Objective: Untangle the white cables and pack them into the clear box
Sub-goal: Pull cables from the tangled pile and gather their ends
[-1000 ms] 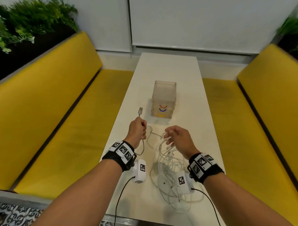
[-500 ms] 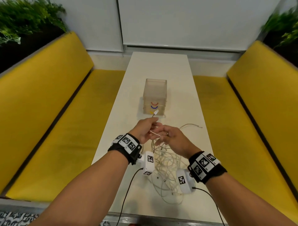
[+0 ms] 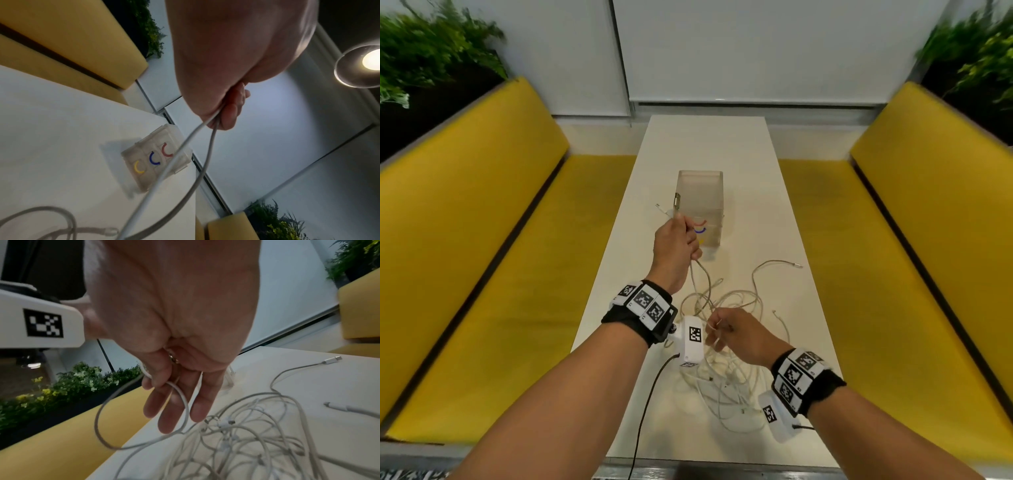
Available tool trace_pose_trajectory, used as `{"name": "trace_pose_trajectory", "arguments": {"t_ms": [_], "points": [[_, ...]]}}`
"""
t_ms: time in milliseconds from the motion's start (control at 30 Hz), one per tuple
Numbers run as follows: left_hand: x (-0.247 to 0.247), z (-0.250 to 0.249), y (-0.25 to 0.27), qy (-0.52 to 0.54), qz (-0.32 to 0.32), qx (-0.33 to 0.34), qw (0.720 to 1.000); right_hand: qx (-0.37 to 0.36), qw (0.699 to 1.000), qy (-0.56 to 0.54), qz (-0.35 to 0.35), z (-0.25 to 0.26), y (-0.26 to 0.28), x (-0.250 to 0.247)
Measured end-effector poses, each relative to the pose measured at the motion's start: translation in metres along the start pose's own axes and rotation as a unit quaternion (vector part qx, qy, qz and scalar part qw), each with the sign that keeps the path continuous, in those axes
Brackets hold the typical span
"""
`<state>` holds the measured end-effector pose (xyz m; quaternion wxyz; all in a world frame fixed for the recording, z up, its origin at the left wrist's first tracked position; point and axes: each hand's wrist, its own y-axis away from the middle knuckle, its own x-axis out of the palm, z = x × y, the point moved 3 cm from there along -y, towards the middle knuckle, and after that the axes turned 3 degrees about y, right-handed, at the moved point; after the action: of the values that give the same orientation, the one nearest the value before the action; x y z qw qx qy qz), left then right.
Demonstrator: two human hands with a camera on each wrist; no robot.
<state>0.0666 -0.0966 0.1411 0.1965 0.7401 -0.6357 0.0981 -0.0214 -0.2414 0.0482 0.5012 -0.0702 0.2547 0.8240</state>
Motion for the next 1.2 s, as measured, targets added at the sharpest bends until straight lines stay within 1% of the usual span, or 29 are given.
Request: {"name": "trace_pose_trajectory", "arguments": {"t_ms": [67,167,200,267,333,400,467,500,533,667,733,767,867,933,1000,1100,1200], "points": [[0.001,-0.006,0.001,-0.012,-0.001,0.027,1.0,0.019,1.0,-0.013,-0.001,-0.004,0.002,0.002],[-0.002,-0.015,0.002,-0.036,-0.021,0.058,0.997,0.026,0.999,-0.022,-0.016,-0.005,0.004,-0.002],[-0.004,-0.018,0.002,-0.054,-0.025,0.069,0.996,0.021,0.999,-0.024,-0.026,-0.004,0.005,-0.006],[-0.008,-0.023,0.003,-0.131,-0.021,0.096,0.987,0.0,0.996,-0.067,-0.059,0.001,0.006,-0.016],[-0.009,-0.023,0.006,-0.224,0.014,0.111,0.968,-0.042,0.986,-0.123,-0.105,0.016,0.006,-0.03],[-0.007,-0.015,0.012,-0.295,0.099,0.111,0.944,-0.084,0.977,-0.139,-0.135,0.039,0.006,-0.043],[-0.001,-0.004,0.02,-0.345,0.185,0.1,0.915,-0.12,0.972,-0.141,-0.143,0.064,0.003,-0.054],[0.001,-0.001,0.023,-0.351,0.202,0.093,0.91,-0.133,0.971,-0.138,-0.144,0.074,0.001,-0.059],[0.003,-0.002,0.026,-0.351,0.202,0.09,0.91,-0.14,0.97,-0.135,-0.145,0.08,-0.002,-0.064],[0.006,-0.018,0.024,-0.366,0.191,0.126,0.902,-0.14,0.967,-0.148,-0.154,0.087,-0.006,-0.075],[0.005,-0.03,0.021,-0.361,0.167,0.155,0.904,-0.135,0.967,-0.157,-0.148,0.084,-0.006,-0.074],[0.004,-0.036,0.02,-0.35,0.146,0.167,0.91,-0.132,0.968,-0.157,-0.142,0.081,-0.006,-0.071],[0.003,-0.048,0.018,-0.281,0.09,0.193,0.936,-0.127,0.974,-0.138,-0.124,0.062,-0.009,-0.057],[0.001,-0.05,0.012,-0.215,0.061,0.181,0.958,-0.119,0.984,-0.095,-0.095,0.043,-0.01,-0.043],[-0.002,-0.05,0.007,-0.161,0.038,0.166,0.972,-0.108,0.992,-0.041,-0.059,0.023,-0.012,-0.026],[-0.001,-0.053,0.006,-0.113,0.015,0.161,0.98,-0.057,0.997,0.055,-0.028,-0.005,-0.016,-0.006],[0.0,-0.065,0.007,-0.066,-0.002,0.176,0.982,-0.031,0.991,0.132,-0.004,-0.024,-0.016,-0.001]]}}
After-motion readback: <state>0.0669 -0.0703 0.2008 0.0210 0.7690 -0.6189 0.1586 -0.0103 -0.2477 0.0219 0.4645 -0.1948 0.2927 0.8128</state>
